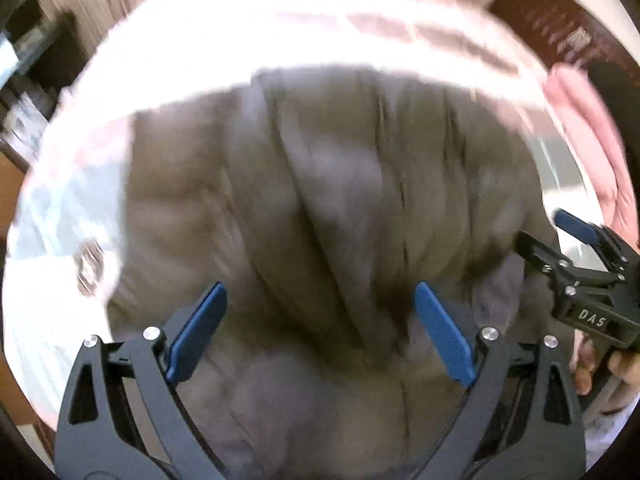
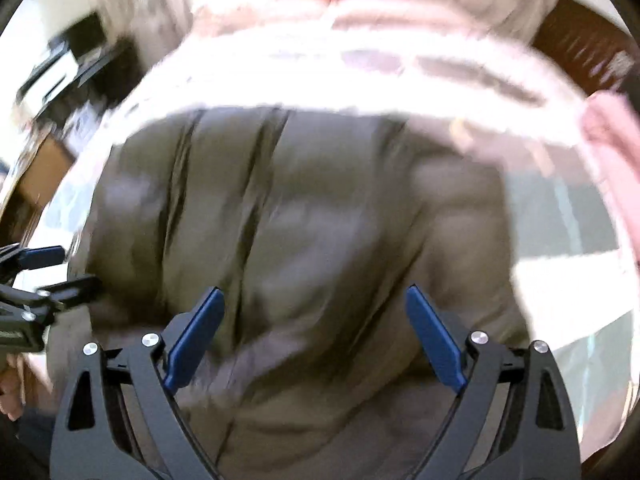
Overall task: Fold large clothes
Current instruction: 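Fold the hood down onto the jacket body and release it, then grasp the jacket hem with both tools side by side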
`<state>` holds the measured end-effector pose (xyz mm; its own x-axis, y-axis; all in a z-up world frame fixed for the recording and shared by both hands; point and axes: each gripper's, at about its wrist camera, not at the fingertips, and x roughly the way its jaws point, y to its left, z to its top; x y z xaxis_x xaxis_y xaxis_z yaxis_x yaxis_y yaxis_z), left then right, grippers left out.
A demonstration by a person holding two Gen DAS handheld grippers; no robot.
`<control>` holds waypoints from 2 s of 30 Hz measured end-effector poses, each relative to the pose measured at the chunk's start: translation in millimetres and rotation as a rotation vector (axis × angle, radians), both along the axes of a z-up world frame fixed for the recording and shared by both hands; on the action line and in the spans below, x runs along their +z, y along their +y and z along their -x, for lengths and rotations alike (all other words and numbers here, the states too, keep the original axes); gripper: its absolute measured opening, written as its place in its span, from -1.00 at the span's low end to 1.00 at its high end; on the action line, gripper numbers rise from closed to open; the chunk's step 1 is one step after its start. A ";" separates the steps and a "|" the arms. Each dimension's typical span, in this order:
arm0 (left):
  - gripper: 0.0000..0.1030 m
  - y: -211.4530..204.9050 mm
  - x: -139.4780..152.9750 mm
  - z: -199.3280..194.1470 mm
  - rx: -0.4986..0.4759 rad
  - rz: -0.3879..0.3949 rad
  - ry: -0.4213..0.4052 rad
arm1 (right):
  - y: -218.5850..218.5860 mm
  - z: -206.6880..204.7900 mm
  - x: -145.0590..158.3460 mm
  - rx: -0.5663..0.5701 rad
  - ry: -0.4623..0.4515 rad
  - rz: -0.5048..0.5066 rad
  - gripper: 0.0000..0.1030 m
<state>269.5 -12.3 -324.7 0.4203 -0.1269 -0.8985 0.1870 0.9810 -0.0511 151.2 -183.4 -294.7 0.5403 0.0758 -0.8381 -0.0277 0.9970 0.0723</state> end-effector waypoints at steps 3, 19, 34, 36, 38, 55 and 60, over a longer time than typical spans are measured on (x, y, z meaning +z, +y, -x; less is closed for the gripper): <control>0.39 -13.9 -0.7 -13.7 0.012 -0.127 -0.101 | -15.4 -7.6 -3.2 -0.069 -0.018 0.028 0.29; 0.11 -19.6 -27.5 -16.8 0.006 -0.063 0.011 | 5.4 19.7 -19.7 -0.031 0.081 -0.034 0.07; 0.23 -30.5 -35.3 -1.8 -0.025 -0.121 0.012 | 52.9 44.4 -50.6 0.110 0.165 0.008 0.07; 0.64 -26.3 -25.0 4.5 -0.026 -0.108 -0.021 | 40.1 42.9 -33.2 0.093 0.109 -0.045 0.07; 0.78 -17.1 -15.1 13.1 -0.020 -0.115 -0.070 | 19.9 43.1 -9.3 0.051 0.019 -0.047 0.09; 0.96 125.9 -126.0 45.0 0.306 -0.230 0.304 | -105.3 56.0 -106.4 -0.282 0.380 0.002 0.22; 0.96 134.6 -133.2 54.1 0.303 -0.218 0.326 | -118.2 70.0 -109.2 -0.310 0.392 -0.009 0.23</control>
<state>215.4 122.3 -457.9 0.1014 0.1631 -0.9814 -0.1002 0.9831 0.1530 81.3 -301.5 -403.9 0.1829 -0.0300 -0.9827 0.3009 0.9533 0.0269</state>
